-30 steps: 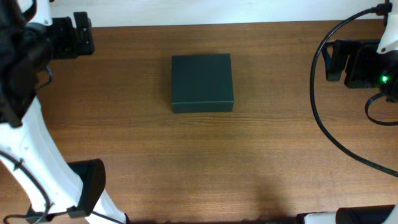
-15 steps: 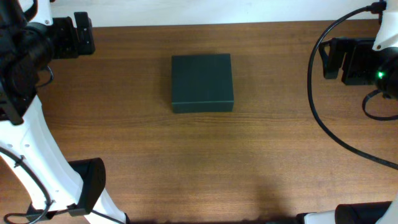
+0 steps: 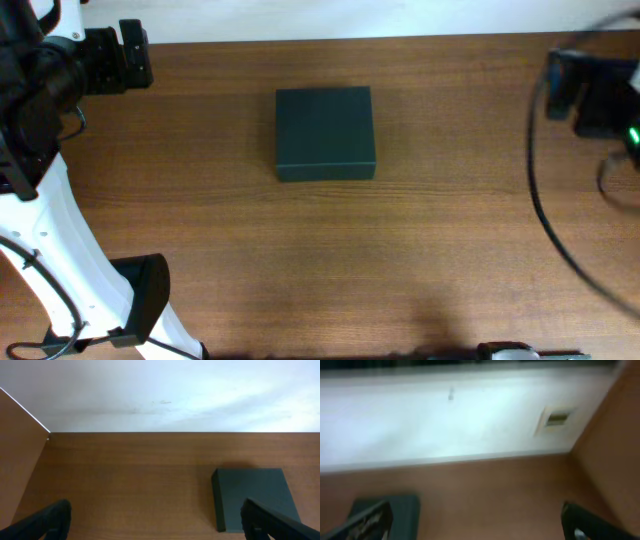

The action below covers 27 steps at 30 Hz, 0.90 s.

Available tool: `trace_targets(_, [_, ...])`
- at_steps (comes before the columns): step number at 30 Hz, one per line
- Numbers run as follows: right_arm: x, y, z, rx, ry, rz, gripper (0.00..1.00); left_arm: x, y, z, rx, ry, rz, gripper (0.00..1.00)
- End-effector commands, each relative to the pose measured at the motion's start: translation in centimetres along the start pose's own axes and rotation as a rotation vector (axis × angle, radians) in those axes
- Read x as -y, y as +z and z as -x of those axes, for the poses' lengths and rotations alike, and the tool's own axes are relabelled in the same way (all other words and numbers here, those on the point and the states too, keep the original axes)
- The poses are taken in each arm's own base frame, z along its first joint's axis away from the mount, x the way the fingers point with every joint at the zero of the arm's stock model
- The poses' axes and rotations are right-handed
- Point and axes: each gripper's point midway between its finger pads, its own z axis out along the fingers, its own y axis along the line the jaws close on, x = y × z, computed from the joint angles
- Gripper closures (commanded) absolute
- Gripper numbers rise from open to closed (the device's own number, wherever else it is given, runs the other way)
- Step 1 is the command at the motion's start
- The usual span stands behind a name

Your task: Pack container

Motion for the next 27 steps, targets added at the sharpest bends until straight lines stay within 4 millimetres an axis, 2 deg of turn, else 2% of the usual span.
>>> trace_targets(1, [2.0, -3.8, -1.8, 0.128, 0.027, -0.071, 0.01, -0.5, 0.2, -0.1, -0.008, 0.004, 0.017, 0.01])
trace_targets(3, [2.0, -4.1, -4.1, 0.178, 0.037, -0.069, 0.01, -0.5, 0.2, -0.1, -0.008, 0.004, 0.017, 0.01])
trace_targets(6, [2.1, -3.5, -10.1, 0.171, 0.035, -0.069, 0.01, -0.5, 0.2, -0.1, -0.008, 0.004, 0.018, 0.01])
trace_targets(9, [2.1, -1.6, -17.7, 0.133, 0.031, -0.071, 0.01, -0.5, 0.2, -0.1, -0.008, 0.004, 0.017, 0.01])
trace_targets(12, [2.0, 0.6, -22.8, 0.154, 0.034, -0.070, 0.01, -0.5, 0.2, -0.1, -0.008, 0.004, 0.017, 0.01])
trace_targets(16, [1.9, 3.4, -28.0, 0.177, 0.036, -0.069, 0.01, -0.5, 0.2, -0.1, -0.008, 0.004, 0.017, 0.01])
trace_targets(19, [1.7, 5.1, -31.1, 0.174, 0.035, -0.058, 0.01, -0.5, 0.2, -0.1, -0.008, 0.004, 0.017, 0.01])
trace_targets(23, [1.7, 5.7, -32.6, 0.195, 0.037, -0.060, 0.01, -0.5, 0.2, -0.1, -0.008, 0.004, 0.017, 0.01])
trace_targets(27, [2.9, 6.1, -34.0, 0.191, 0.042, -0.131, 0.01, -0.5, 0.2, -0.1, -0.008, 0.004, 0.017, 0.01])
